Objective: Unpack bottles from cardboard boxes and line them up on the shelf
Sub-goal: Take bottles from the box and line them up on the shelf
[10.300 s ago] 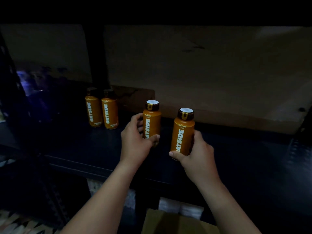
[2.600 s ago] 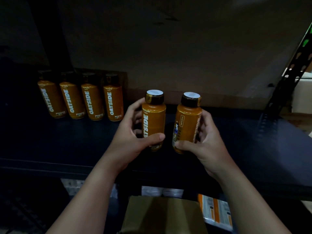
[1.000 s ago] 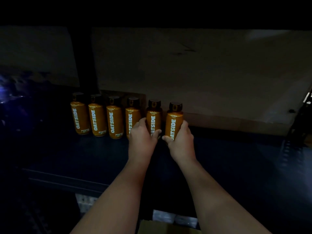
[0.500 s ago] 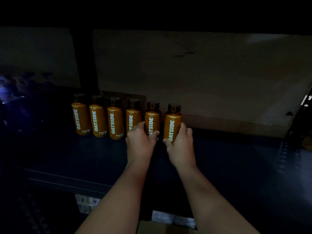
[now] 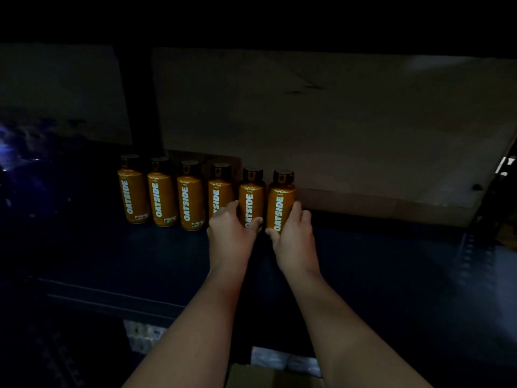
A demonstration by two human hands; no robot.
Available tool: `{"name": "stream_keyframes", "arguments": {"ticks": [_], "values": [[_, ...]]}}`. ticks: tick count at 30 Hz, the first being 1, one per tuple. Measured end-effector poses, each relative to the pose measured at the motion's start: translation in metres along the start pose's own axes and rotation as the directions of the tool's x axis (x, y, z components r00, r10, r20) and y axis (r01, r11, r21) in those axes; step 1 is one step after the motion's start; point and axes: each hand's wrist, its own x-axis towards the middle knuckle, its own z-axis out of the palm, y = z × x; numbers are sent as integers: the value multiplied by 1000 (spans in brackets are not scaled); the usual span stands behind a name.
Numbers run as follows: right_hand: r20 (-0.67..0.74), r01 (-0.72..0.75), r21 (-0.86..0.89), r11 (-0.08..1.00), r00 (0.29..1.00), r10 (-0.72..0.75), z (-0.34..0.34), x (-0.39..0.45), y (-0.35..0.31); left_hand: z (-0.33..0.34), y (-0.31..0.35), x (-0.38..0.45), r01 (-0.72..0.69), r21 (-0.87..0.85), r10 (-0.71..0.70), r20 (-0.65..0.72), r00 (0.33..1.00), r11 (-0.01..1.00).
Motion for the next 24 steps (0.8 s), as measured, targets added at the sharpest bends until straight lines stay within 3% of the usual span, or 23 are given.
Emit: {"name": "stream_keyframes", "arguments": {"ticks": [16, 24], "values": [[-4, -36, 14, 999, 999, 36, -3, -1, -3, -2, -2, -3, 41, 2, -41, -4, 999, 999], [67, -148, 164, 975, 988, 138, -35, -34, -2, -31, -1, -27, 80, -152, -89, -56, 994, 985]]}}
